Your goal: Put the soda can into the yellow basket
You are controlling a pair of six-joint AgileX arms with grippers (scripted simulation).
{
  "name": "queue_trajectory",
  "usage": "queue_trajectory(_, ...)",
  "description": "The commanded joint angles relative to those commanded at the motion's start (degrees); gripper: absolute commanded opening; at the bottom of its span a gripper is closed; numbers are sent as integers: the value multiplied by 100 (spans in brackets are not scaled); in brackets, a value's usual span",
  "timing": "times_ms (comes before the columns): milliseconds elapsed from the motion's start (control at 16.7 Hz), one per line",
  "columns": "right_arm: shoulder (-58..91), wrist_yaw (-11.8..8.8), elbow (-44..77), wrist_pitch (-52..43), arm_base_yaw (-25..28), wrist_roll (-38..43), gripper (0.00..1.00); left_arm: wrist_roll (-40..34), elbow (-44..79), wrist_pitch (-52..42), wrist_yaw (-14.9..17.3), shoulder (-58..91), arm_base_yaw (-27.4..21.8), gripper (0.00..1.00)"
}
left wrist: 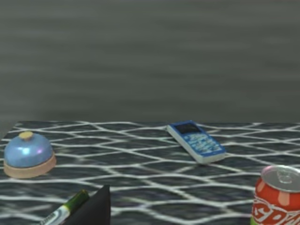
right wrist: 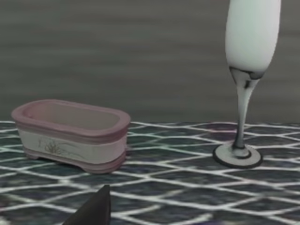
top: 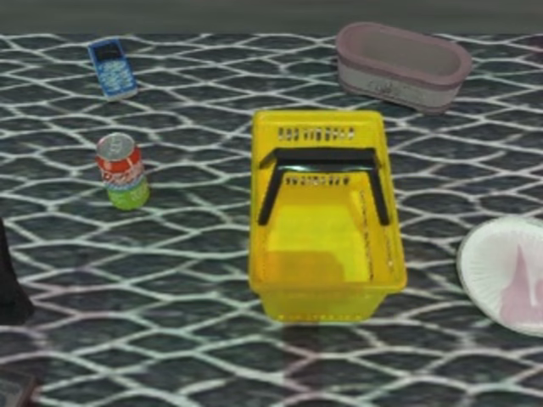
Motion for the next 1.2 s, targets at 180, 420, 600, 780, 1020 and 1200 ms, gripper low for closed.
queue_trajectory(180,0,0,0,0,0,0,100,23,56,-42,9,57,-16,100)
queue_trajectory(420,0,0,0,0,0,0,100,330,881,-635,69,891,-173,100)
queue_trajectory(600,0,0,0,0,0,0,100,715,2049,-1423,90,2139,-319,100)
queue_trajectory(780,0,0,0,0,0,0,100,1173,3540,-2400,80,3815,-459,100)
queue_trajectory(1020,0,0,0,0,0,0,100,1831,5797,-3842,38,6407,-631,100)
queue_trajectory(1200,0,0,0,0,0,0,100,2322,7496,-4917,10,8375,-763,100)
